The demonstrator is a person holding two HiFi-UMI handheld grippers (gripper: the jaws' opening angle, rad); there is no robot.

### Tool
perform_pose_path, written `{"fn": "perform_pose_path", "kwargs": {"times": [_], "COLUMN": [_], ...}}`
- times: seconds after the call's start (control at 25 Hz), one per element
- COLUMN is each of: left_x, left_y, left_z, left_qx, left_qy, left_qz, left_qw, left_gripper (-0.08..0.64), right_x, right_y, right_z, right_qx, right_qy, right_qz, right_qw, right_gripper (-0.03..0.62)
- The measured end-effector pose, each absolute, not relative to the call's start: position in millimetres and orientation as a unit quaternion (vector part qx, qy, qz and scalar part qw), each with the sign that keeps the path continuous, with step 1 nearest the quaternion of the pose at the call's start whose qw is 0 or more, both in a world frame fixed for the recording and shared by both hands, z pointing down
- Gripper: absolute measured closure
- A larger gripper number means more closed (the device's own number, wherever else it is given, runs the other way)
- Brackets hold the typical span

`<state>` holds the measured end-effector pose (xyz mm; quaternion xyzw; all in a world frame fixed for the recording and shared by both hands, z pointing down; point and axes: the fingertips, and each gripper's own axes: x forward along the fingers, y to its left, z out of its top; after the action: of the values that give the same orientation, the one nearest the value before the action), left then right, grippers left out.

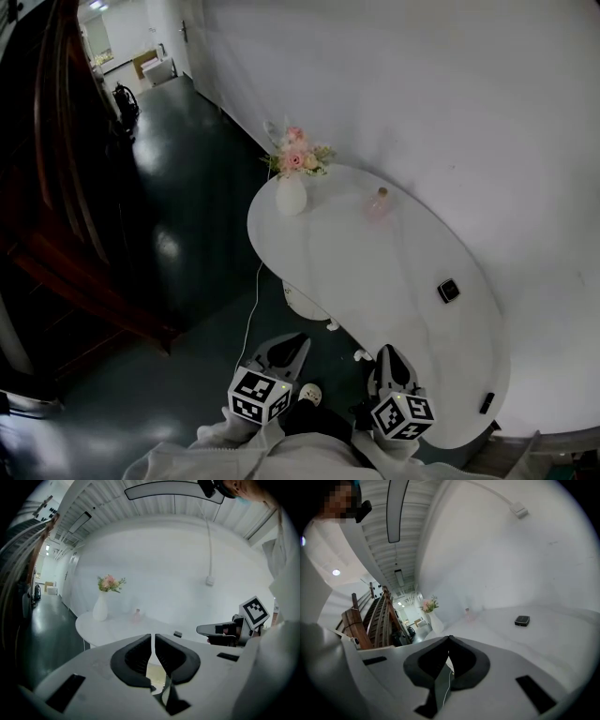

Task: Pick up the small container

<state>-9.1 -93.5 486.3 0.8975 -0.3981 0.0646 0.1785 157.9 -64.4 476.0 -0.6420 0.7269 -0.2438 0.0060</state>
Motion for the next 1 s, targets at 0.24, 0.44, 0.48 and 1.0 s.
{"fn": "perform_pose_path", "kwargs": {"times": [0.24, 0.44, 0.48, 1.0], "left_x": [-18, -25, -27, -20], "left_y": [-115, -121, -121, -142], "left_z": [490, 495, 496, 502], "left_qx": [0.885, 0.873, 0.870, 0.878], "left_qy": [-0.427, -0.452, -0.456, -0.431], "left_qz": [0.067, 0.067, 0.067, 0.042], "left_qw": [0.173, 0.173, 0.175, 0.206], "left_gripper": [0.526, 0.526, 0.526, 0.319], "right_x": [156, 153, 151, 158], "right_y": [-92, -104, -104, -104], "right_z": [481, 486, 487, 499], "right_qx": [-0.627, -0.615, -0.613, -0.627], "right_qy": [0.739, 0.748, 0.749, 0.732], "right_qz": [-0.245, -0.248, -0.250, -0.264], "right_qw": [0.011, 0.012, 0.011, 0.007], "right_gripper": [0.543, 0.543, 0.543, 0.543]}}
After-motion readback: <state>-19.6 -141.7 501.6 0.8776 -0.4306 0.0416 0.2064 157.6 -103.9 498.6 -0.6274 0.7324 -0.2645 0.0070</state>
